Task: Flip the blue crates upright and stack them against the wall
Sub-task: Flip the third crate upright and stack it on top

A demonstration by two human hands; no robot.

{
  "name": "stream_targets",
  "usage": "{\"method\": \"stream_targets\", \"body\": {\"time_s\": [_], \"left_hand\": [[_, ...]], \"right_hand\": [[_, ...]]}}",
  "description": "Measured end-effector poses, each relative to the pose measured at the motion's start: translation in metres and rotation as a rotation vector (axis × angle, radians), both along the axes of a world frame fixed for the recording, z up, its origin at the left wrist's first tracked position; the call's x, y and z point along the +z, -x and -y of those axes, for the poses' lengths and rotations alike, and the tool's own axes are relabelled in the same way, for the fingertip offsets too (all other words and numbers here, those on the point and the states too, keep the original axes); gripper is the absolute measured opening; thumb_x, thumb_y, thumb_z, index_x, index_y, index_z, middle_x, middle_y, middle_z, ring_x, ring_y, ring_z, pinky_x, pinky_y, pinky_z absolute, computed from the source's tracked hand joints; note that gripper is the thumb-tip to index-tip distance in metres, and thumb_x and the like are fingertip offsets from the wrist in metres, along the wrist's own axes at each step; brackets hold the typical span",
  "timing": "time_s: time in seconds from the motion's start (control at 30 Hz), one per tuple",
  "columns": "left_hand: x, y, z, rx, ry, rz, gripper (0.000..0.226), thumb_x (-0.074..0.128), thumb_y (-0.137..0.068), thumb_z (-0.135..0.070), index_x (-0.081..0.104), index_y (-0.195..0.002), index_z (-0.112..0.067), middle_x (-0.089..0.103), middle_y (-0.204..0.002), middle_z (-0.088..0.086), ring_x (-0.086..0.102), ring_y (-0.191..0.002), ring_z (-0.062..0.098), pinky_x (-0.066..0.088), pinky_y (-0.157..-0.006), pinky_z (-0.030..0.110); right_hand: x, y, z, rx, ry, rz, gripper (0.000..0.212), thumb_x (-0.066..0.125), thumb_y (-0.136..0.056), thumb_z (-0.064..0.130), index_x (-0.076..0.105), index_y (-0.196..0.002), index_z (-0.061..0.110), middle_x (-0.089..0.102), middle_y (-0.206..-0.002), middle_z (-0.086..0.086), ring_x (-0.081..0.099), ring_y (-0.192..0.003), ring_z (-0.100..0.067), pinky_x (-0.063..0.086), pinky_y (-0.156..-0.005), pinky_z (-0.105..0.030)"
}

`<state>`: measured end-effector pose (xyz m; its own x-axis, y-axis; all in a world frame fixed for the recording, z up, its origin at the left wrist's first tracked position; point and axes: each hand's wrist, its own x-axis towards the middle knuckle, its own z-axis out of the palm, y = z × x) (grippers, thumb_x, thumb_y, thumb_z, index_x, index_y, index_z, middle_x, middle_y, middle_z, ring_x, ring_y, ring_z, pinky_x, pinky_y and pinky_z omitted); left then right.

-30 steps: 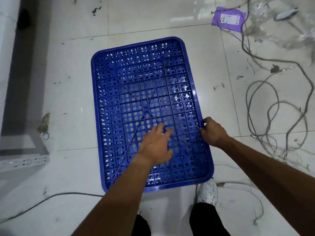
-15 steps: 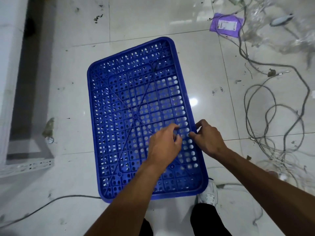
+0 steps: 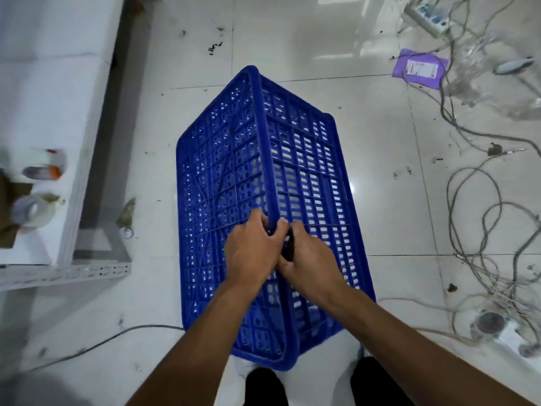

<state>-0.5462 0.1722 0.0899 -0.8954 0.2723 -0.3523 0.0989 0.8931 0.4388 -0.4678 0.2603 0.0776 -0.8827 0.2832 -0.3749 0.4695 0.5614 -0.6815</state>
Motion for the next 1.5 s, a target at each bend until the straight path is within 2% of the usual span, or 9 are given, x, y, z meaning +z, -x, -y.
{"method": "stream_targets", "body": {"time_s": [0.2,0.33,0.53,0.6,0.77,0.9,1.1,1.2,1.5], "left_hand": [[0.008,0.021,0.048,0.025,0.013,-0.051,0.035,0.052,-0.093,-0.053,0.054,-0.084,-0.019,0.062,-0.065,-0.001,0.060,-0.057,0.016,0.050,-0.052,0.035],[0.006,0.034,0.086,0.050,0.056,-0.146,0.033,0.052,-0.093,-0.048,0.054,-0.081,-0.017,0.057,-0.058,-0.002,0.053,-0.050,0.014,0.040,-0.048,0.031],[-0.014,0.063,0.150,0.113,0.154,-0.211,0.039,0.044,-0.097,-0.051,0.053,-0.099,-0.014,0.068,-0.076,0.007,0.064,-0.064,0.027,0.055,-0.066,0.038],[-0.020,0.070,0.167,0.124,0.182,-0.229,0.043,0.040,-0.100,-0.050,0.052,-0.105,-0.009,0.069,-0.082,0.013,0.065,-0.070,0.033,0.050,-0.064,0.038],[-0.029,0.081,0.198,0.155,0.195,-0.304,0.036,0.042,-0.102,-0.037,0.052,-0.094,-0.003,0.067,-0.075,0.020,0.056,-0.061,0.034,0.034,-0.058,0.034],[-0.035,0.086,0.201,0.141,0.192,-0.305,0.036,0.041,-0.103,-0.034,0.054,-0.096,-0.001,0.066,-0.076,0.021,0.061,-0.066,0.038,0.035,-0.059,0.034],[-0.032,0.087,0.170,0.177,0.115,-0.290,0.036,0.049,-0.097,-0.039,0.053,-0.075,-0.010,0.054,-0.060,0.003,0.053,-0.060,0.030,0.041,-0.063,0.035],[-0.033,0.079,0.140,0.185,0.088,-0.284,0.039,0.048,-0.096,-0.042,0.055,-0.074,-0.011,0.056,-0.061,0.001,0.054,-0.059,0.027,0.043,-0.067,0.035],[-0.051,0.032,0.030,0.118,0.012,-0.164,0.041,0.047,-0.098,-0.042,0.057,-0.078,-0.008,0.062,-0.066,0.005,0.057,-0.059,0.022,0.043,-0.062,0.032]], "right_hand": [[-0.002,0.013,0.031,0.071,0.079,-0.063,0.038,0.048,-0.099,0.044,0.042,-0.132,0.028,0.065,-0.087,0.007,0.063,-0.070,-0.011,0.054,-0.064,-0.041],[-0.020,0.019,0.029,-0.029,0.008,-0.031,0.038,0.043,-0.100,0.047,0.049,-0.131,0.025,0.065,-0.093,0.009,0.063,-0.078,-0.010,0.055,-0.072,-0.038],[-0.059,0.019,-0.005,-0.270,-0.146,0.125,0.051,0.052,-0.098,0.043,0.038,-0.138,0.014,0.054,-0.130,-0.008,0.062,-0.101,-0.026,0.050,-0.083,-0.039],[-0.071,0.016,-0.010,-0.333,-0.179,0.180,0.060,0.052,-0.095,0.050,0.037,-0.140,0.013,0.048,-0.137,-0.011,0.061,-0.108,-0.028,0.051,-0.087,-0.043],[-0.095,0.013,0.010,-0.316,0.267,0.311,0.065,0.033,-0.094,0.066,0.044,-0.133,0.015,0.060,-0.118,-0.005,0.063,-0.100,-0.025,0.051,-0.086,-0.040],[-0.106,0.015,0.025,-0.389,0.177,0.200,0.060,0.021,-0.101,0.057,0.061,-0.107,0.013,0.069,-0.107,-0.011,0.066,-0.092,-0.027,0.053,-0.087,-0.046],[-0.108,0.011,0.003,-0.651,0.039,0.167,0.054,0.029,-0.103,0.050,0.062,-0.103,0.008,0.067,-0.097,-0.009,0.064,-0.083,-0.026,0.052,-0.079,-0.039],[-0.097,0.000,-0.029,-0.656,-0.087,0.153,0.050,0.030,-0.103,0.049,0.059,-0.092,0.009,0.060,-0.084,-0.005,0.057,-0.074,-0.024,0.043,-0.070,-0.033],[-0.082,-0.056,-0.147,-0.676,-0.203,0.175,0.058,0.027,-0.103,0.050,0.061,-0.090,0.006,0.068,-0.092,-0.015,0.058,-0.075,-0.029,0.043,-0.069,-0.035]]}}
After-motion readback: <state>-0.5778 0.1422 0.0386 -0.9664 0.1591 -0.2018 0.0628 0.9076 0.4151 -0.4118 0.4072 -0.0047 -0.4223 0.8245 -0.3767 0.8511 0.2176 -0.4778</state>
